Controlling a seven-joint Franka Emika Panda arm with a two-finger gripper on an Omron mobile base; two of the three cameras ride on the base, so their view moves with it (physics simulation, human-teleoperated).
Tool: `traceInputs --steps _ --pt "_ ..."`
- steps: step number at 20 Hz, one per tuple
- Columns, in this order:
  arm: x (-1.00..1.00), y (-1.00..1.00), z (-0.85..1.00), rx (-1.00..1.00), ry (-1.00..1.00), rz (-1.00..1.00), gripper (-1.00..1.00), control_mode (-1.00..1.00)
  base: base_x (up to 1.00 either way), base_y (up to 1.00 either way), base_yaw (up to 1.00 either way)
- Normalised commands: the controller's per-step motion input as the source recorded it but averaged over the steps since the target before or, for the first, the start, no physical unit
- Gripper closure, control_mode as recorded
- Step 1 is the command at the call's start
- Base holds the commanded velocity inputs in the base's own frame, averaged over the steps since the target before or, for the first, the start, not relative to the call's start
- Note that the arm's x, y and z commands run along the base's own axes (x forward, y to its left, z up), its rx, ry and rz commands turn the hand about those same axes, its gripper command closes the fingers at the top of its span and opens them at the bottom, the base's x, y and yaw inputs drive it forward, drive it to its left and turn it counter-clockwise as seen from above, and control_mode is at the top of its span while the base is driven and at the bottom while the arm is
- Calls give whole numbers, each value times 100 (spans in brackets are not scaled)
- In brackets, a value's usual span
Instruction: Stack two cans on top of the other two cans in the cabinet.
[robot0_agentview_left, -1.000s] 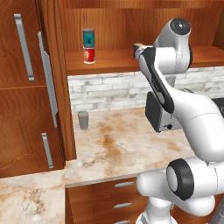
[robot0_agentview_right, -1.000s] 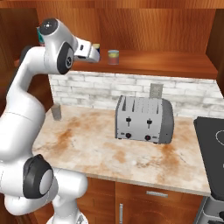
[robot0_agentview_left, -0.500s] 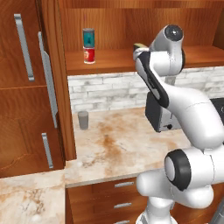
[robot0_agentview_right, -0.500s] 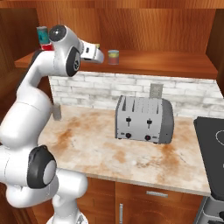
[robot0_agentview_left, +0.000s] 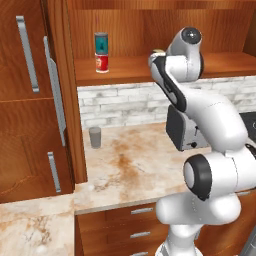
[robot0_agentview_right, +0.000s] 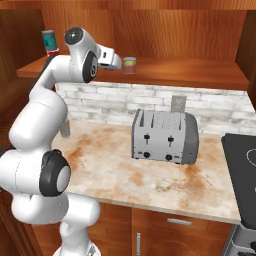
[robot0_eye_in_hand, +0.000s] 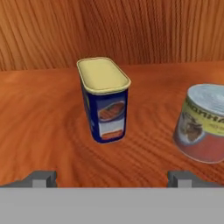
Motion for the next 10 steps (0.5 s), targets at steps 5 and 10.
traceInputs --steps 5,10 --pt "32 0 -1 0 7 6 -100 -100 0 0 0" --pt "34 -3 -4 0 1 9 -100 -100 0 0 0"
